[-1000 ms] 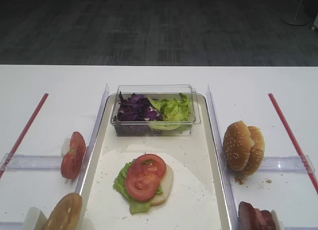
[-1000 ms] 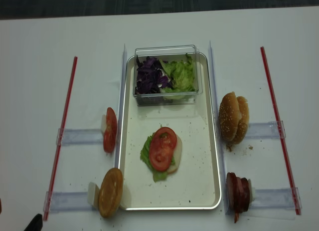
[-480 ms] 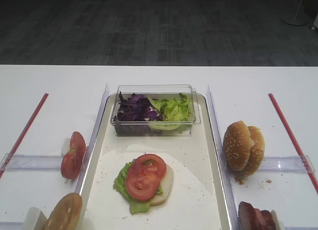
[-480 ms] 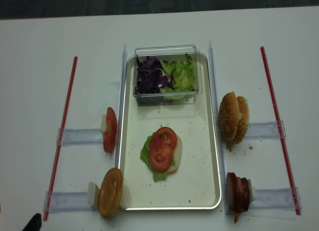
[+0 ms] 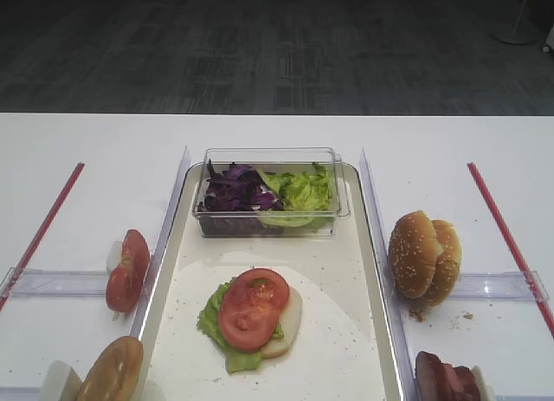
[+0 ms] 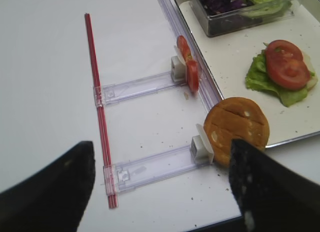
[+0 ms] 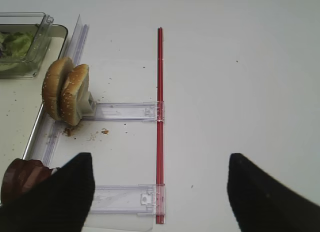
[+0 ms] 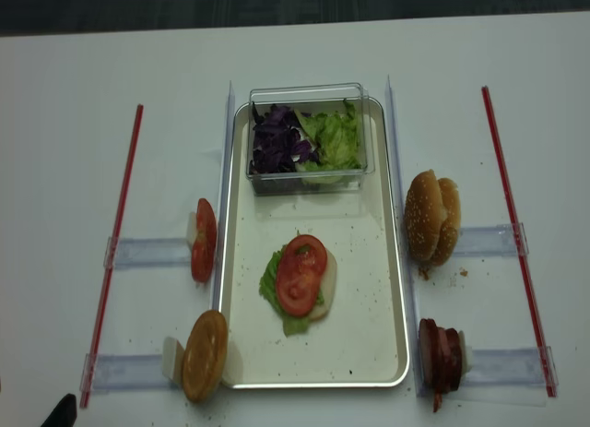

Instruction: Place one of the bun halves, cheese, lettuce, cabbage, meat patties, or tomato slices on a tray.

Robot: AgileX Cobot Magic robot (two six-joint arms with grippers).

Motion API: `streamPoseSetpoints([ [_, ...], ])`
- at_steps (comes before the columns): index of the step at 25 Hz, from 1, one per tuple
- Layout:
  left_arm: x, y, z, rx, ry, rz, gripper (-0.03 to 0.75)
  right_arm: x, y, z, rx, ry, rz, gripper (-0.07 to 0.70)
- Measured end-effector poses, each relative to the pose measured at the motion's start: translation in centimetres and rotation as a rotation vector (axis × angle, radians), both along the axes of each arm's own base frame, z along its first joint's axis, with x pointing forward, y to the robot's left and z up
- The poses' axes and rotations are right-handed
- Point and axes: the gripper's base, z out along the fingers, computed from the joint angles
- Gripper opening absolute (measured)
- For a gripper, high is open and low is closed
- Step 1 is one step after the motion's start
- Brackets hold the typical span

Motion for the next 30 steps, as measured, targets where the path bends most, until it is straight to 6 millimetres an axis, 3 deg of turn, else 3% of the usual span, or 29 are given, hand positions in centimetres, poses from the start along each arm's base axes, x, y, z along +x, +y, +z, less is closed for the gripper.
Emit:
streamPoseSetpoints([
  [30,0.0,0.0,0.0,0.0,0.0,0.0,0.51,0.0,0.0,0.0,-0.002,0.0,0.001,0.571],
])
